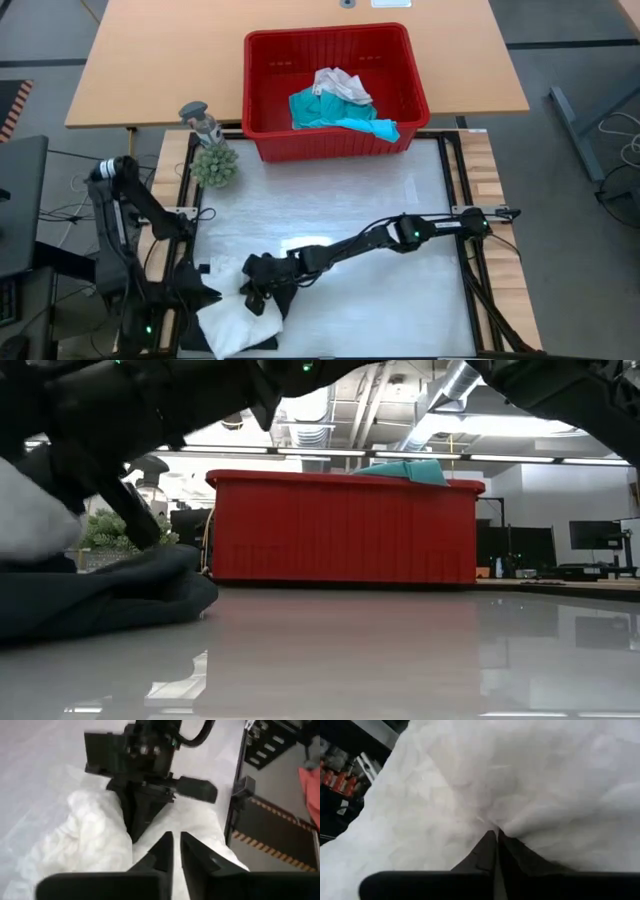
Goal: Fold Laundry from Bin
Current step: Stack the white dress on top of the black shorts
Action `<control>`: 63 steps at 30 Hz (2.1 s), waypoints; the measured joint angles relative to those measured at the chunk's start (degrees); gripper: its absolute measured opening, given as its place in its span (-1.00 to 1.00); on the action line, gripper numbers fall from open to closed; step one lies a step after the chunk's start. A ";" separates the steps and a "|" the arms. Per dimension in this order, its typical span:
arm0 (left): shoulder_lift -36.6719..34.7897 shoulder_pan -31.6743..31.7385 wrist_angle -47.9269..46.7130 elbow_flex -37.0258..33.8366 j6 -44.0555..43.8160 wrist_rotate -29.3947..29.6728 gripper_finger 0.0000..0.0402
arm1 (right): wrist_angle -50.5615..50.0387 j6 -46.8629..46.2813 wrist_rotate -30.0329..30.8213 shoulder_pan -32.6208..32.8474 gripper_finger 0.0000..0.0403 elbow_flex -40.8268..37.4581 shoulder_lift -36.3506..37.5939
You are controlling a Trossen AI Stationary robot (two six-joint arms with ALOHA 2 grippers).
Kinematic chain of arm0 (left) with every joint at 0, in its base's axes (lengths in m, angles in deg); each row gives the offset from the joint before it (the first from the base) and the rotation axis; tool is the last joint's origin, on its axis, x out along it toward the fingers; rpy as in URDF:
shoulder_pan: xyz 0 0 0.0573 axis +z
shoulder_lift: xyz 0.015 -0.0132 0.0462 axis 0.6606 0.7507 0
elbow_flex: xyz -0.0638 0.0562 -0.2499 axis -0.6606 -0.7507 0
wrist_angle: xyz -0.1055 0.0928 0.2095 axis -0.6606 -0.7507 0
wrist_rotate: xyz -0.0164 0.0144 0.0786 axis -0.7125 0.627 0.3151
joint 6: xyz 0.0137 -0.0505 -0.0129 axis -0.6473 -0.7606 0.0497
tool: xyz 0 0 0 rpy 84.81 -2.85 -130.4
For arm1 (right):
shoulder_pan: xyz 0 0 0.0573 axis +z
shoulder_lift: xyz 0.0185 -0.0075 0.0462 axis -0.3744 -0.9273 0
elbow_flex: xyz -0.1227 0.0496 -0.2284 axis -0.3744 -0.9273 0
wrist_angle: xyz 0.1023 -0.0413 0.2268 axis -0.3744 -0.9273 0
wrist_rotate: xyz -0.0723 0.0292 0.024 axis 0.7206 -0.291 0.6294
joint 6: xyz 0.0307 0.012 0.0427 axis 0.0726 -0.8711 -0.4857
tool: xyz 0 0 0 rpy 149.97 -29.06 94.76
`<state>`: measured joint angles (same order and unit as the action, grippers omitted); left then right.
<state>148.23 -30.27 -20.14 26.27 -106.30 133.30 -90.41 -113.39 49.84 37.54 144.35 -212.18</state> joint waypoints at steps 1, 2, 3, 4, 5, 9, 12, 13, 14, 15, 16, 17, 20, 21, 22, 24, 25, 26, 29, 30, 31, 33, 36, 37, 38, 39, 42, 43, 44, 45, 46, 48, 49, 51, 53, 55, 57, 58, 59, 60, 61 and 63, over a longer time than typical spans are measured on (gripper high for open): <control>1.08 -0.24 0.27 -0.60 -1.88 0.74 -0.93 | -0.48 -0.07 0.00 0.18 -0.78 0.00 0.00; 2.28 -0.48 0.26 -1.51 -4.42 0.82 -0.97 | -0.94 -0.18 0.02 0.42 -0.80 0.02 0.02; 3.31 -0.73 0.08 -2.61 -7.19 0.69 -0.98 | -1.47 -0.20 0.04 0.71 -0.82 0.04 0.07; 4.15 -0.93 0.06 -3.84 -9.96 0.59 -0.98 | -1.77 -0.19 0.12 1.01 -0.84 0.04 0.07; 4.95 -1.23 0.41 -5.18 -12.77 0.52 -0.98 | -1.95 -0.17 0.14 1.33 -0.85 0.04 0.07; 6.82 -2.62 0.67 -11.03 -23.20 0.88 -0.99 | -2.90 -0.15 0.11 1.92 -0.88 0.04 0.07; 6.88 -2.99 0.72 -15.74 -28.74 1.92 -1.00 | -2.92 -0.17 0.11 2.04 -0.86 0.03 0.07; 6.88 -3.01 0.90 -17.34 -30.61 1.74 -1.00 | -2.96 -0.22 0.11 1.97 -0.84 0.04 0.07; 6.88 -3.01 1.15 -18.88 -32.19 1.42 -1.00 | -3.01 -0.45 0.11 1.93 -0.83 0.04 0.07; 6.86 -3.01 1.31 -20.51 -33.45 1.01 -1.00 | -3.04 -0.73 0.13 1.70 -0.82 0.04 0.07; 6.86 -3.01 1.63 -22.16 -34.73 0.67 -1.00 | -3.04 -1.09 0.13 1.42 -0.82 0.04 0.07; 6.86 -3.01 1.99 -23.66 -36.31 0.26 -1.00 | -3.02 -1.30 0.09 1.14 -0.82 0.04 0.07; 6.48 -2.23 4.47 -26.72 -38.25 -0.53 -1.00 | -3.10 -1.26 0.03 0.42 -0.83 0.03 0.07; 5.98 -1.90 4.92 -26.95 -38.36 -0.23 -1.00 | -3.14 -1.24 -0.09 0.23 -0.84 0.02 0.07; 5.32 -1.64 4.76 -26.82 -38.54 0.80 -1.00 | -3.27 -1.23 -0.30 -0.01 -0.85 0.02 0.10; 3.17 -1.35 2.75 -25.32 -38.61 4.08 -1.00 | -3.57 -0.59 -0.35 -0.30 -0.87 -0.02 0.51; 1.69 -1.35 0.95 -24.10 -38.57 5.70 -1.00 | -3.70 0.11 -0.33 -0.30 -0.87 -0.06 0.92; 0.13 -1.35 -1.22 -22.76 -38.03 6.92 -1.00 | -4.01 0.74 -0.31 -0.29 -0.88 -0.13 1.42; -4.76 -1.35 -6.38 -19.46 -34.78 5.73 -1.00 | -3.95 1.75 -0.27 -0.24 -0.87 -0.13 3.34; -6.33 -1.35 -6.82 -18.74 -33.86 5.28 -1.00 | -4.00 1.82 -0.14 -0.01 -0.86 -0.13 4.17; -7.96 -1.35 -6.91 -18.15 -32.81 5.01 -1.00 | -4.04 2.17 0.26 0.17 -0.85 -0.13 4.97; -10.99 -1.35 -6.90 -17.71 -30.54 4.90 -1.00 | -3.88 3.09 1.50 0.87 -0.83 -0.11 6.28; -15.41 -1.29 -7.48 -17.68 -30.10 5.59 -1.00 | -3.22 3.88 5.24 2.48 -0.84 -0.11 7.61; -16.72 -1.29 -7.44 -17.68 -29.87 6.58 -1.00 | -1.84 4.04 5.98 3.00 -0.86 -0.11 7.67; -17.77 -1.30 -6.25 -17.68 -28.61 8.19 -1.00 | 0.05 4.72 6.20 3.52 -0.87 -0.11 7.67; -18.50 -1.29 -4.43 -17.68 -26.64 9.81 -1.00 | 2.09 5.78 6.23 4.03 -0.88 -0.11 7.67; -19.51 -0.99 0.16 -17.68 -18.83 12.42 -1.00 | 9.69 9.39 6.49 5.32 -0.90 0.11 5.74; -19.55 -0.60 1.09 -17.68 -16.67 12.45 -1.00 | 11.14 10.67 6.45 5.51 -0.90 0.11 4.81; -19.54 -0.15 1.50 -17.68 -15.34 12.43 -1.00 | 13.42 11.85 6.35 5.72 -0.89 0.09 3.55; -19.52 0.28 1.62 -17.68 -14.54 12.34 -1.00 | 15.43 12.79 6.11 5.97 -0.89 0.01 2.29; -19.52 0.55 1.57 -17.68 -14.22 12.24 -1.00 | 16.78 13.78 5.88 6.13 -0.88 -0.13 1.10; -19.57 0.79 1.44 -17.68 -14.00 12.30 -1.00 | 21.42 15.54 5.24 6.49 -0.88 -0.19 -1.51; -19.55 0.98 1.54 -17.68 -13.69 12.38 -1.00 | 23.34 15.64 4.66 6.58 -0.88 -0.16 -2.56; -19.57 1.54 1.52 -17.68 -13.19 12.77 -1.00 | 27.95 13.27 3.71 6.58 -0.89 0.02 -5.12; -19.55 2.24 1.57 -17.68 -13.17 13.53 -1.00 | 29.57 11.79 3.09 6.54 -0.90 0.04 -7.29; -19.57 2.66 1.69 -17.68 -13.14 14.40 -1.00 | 29.29 11.56 2.94 6.15 -0.90 0.09 -8.69; -19.57 3.13 1.96 -17.68 -13.00 15.07 -1.00 | 28.29 10.47 1.63 5.44 -0.90 0.25 -9.04; -19.57 3.33 2.35 -17.68 -12.73 15.45 -1.00 | 27.64 10.32 0.82 4.99 -0.89 0.26 -9.35; -19.57 3.51 2.96 -17.68 -12.31 15.76 -1.00 | 27.54 10.56 -0.08 4.54 -0.89 0.34 -9.55; -19.57 3.67 3.55 -17.68 -11.95 15.95 -1.00 | 26.61 10.63 -1.16 4.15 -0.90 0.33 -9.57; -19.57 3.87 3.94 -17.68 -11.56 16.10 -1.00 | 25.23 10.58 -2.22 3.82 -0.90 0.34 -9.57; -19.57 4.40 5.00 -17.68 -10.79 16.24 -1.00 | 22.30 11.20 -3.70 3.33 -0.90 0.38 -9.50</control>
<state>128.66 -25.87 -15.14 8.59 -117.09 149.54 -68.12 -102.19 46.13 40.87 144.73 -221.68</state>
